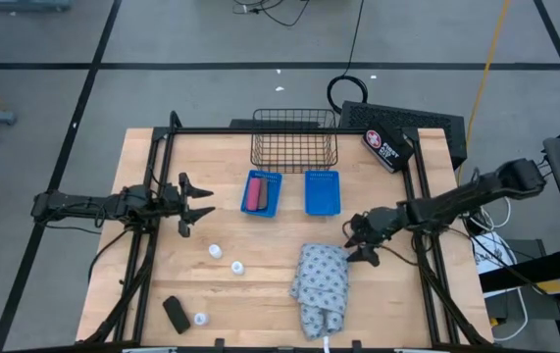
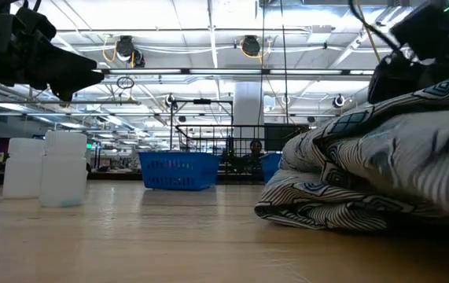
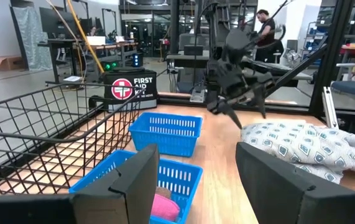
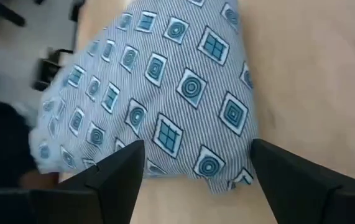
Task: Pick & Place Medicine items
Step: Put the gray patient gown into the black wire basket
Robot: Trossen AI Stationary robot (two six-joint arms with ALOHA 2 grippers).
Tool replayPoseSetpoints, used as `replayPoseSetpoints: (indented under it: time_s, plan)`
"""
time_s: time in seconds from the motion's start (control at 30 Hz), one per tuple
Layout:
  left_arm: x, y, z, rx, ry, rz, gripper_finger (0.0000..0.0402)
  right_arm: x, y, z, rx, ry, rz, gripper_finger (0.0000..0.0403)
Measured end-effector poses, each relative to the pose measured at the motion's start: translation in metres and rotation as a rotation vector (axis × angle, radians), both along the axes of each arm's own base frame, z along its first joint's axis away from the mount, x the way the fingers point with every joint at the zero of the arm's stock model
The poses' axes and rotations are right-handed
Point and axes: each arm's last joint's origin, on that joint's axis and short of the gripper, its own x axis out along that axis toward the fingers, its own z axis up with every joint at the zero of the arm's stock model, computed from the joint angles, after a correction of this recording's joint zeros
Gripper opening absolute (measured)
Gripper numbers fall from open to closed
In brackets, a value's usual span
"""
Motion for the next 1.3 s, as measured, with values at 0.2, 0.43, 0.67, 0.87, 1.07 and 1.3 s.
replayPoseSetpoints:
  time_s: [0.2, 0.43, 0.67, 0.87, 1.07, 1.3]
  plan:
    - [0.0, 0.0, 0.0, 0.0, 0.0, 0.0, 0.0223, 0.015, -0.009, -0.01, 0.135, 0.006, 0.08, 0.0286]
    - [0.0, 0.0, 0.0, 0.0, 0.0, 0.0, 0.0223, 0.023, -0.02, -0.015, 0.081, -0.08, 0.098, 0.0286]
    - [0.0, 0.0, 0.0, 0.0, -0.001, 0.0, 0.0223, 0.024, -0.023, -0.014, 0.076, -0.095, 0.094, 0.0286]
    - [0.0, 0.0, 0.0, 0.0, -0.001, -0.001, 0.0223, 0.026, -0.022, -0.024, 0.113, -0.024, 0.088, 0.0286]
    - [0.0, 0.0, 0.0, 0.0, -0.001, -0.002, 0.0223, 0.035, -0.019, -0.034, 0.258, -0.022, 0.171, 0.0286]
    - [0.0, 0.0, 0.0, 0.0, 0.0, -0.003, 0.0223, 0.06, -0.015, -0.033, 0.36, -0.007, 0.277, 0.0286]
